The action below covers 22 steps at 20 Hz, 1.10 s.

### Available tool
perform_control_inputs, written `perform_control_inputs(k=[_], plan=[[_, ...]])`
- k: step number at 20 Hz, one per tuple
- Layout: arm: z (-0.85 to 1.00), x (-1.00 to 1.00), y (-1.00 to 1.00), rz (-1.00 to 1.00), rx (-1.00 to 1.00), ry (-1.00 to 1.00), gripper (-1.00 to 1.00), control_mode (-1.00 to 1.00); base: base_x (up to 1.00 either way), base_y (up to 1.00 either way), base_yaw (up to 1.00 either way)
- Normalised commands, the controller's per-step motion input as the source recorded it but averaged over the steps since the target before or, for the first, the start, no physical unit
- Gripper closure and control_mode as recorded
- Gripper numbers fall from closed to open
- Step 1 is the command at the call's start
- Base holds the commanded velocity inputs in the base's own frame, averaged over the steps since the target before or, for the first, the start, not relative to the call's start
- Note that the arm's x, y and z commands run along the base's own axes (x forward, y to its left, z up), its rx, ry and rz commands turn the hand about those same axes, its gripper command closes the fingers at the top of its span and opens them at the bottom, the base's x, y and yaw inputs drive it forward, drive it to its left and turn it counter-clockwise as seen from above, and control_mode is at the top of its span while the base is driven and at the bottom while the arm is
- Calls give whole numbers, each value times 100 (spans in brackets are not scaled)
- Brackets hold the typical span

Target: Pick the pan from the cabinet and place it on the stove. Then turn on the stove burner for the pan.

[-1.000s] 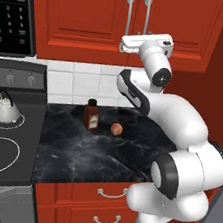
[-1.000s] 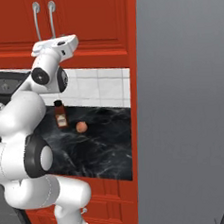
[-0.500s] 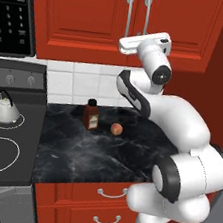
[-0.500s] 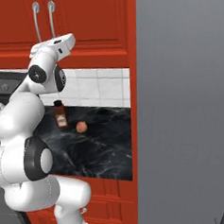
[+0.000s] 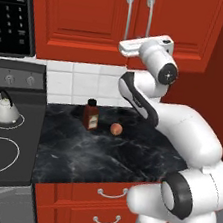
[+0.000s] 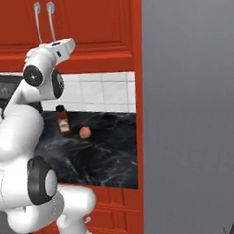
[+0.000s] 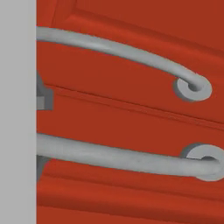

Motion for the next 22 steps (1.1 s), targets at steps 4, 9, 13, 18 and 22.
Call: perform_control_inputs(k=[4,9,13,18,22], plan=[[11,-75,-8,20,0,2,100,-100,0,0,0],[4,-78,-26,23,0,1,100,-100,0,0,0],[0,-68,-28,16,0,0,100,-100,0,0,0],[-2,-50,-13,3,0,0,100,-100,0,0,0],[-28,-32,6,0,-10,3,-100,-100,0,0,0]])
